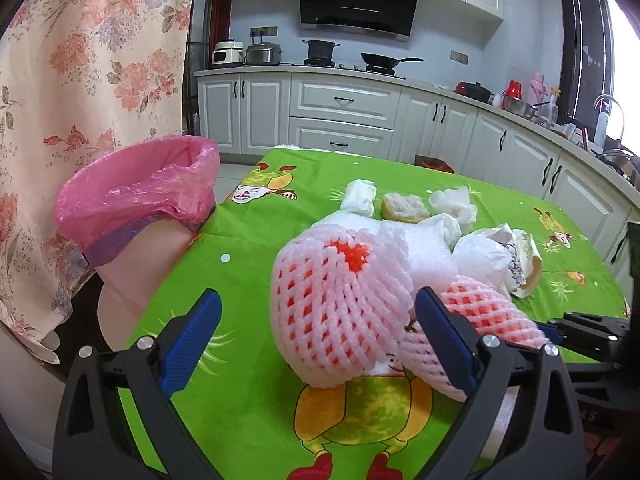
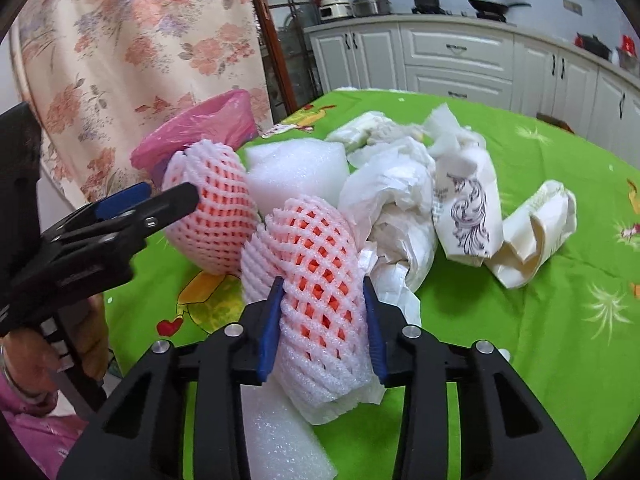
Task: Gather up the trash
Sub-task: 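Grasp a pink foam fruit net with each tool on the table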
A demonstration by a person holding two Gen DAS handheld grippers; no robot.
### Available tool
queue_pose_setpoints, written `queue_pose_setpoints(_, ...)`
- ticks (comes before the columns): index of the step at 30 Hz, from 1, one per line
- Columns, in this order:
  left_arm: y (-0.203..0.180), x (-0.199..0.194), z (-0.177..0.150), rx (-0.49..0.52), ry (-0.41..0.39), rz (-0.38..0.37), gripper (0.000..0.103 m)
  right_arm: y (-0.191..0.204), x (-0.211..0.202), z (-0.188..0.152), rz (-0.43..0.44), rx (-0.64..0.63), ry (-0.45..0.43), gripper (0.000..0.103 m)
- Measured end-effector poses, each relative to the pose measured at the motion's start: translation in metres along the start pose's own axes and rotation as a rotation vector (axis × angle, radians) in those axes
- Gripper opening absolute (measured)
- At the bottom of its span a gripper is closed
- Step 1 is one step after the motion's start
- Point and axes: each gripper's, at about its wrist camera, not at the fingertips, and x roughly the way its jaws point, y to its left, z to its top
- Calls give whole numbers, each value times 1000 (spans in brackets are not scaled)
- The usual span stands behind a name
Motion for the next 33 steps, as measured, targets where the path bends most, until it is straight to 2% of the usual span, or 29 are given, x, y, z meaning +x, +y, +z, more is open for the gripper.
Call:
queue_pose_setpoints(2, -3, 3, 0, 11, 0, 4, 93, 0, -4, 0, 0, -4, -11, 35)
queue_pose_setpoints(4, -7, 6, -1, 31, 4, 0, 89, -3, -7, 0, 5, 8, -23, 35)
queue_pose_setpoints(7, -15, 13, -3, 68, 15, -4, 78, -8, -15, 0, 22, 24, -51, 35)
queue_pose_setpoints(9, -19, 14, -6, 87, 12, 3, 65, -10, -19, 1, 22, 32, -63, 35)
queue_pose_setpoints(10, -20, 14, -7, 92, 5, 8, 62, -11, -21, 1, 21, 33, -67, 35)
queue_pose_setpoints(12, -23, 12, -8, 107, -5, 8, 46, -12, -24, 0, 23, 36, -76, 35)
queue_pose_setpoints(15, -24, 9, -9, 121, -15, 8, 38, -14, -26, -2, 22, 41, -75, 35)
queue_pose_setpoints(19, -24, 0, -9, 123, -35, 3, 36, -11, -28, -5, 23, 39, -72, 35)
queue_pose_setpoints(29, -21, -23, -7, 119, -77, 4, 36, -7, -36, -12, -13, 45, -64, 54)
queue_pose_setpoints(33, -18, -30, -8, 109, -88, -1, 36, -7, -46, -16, -21, 49, -77, 54)
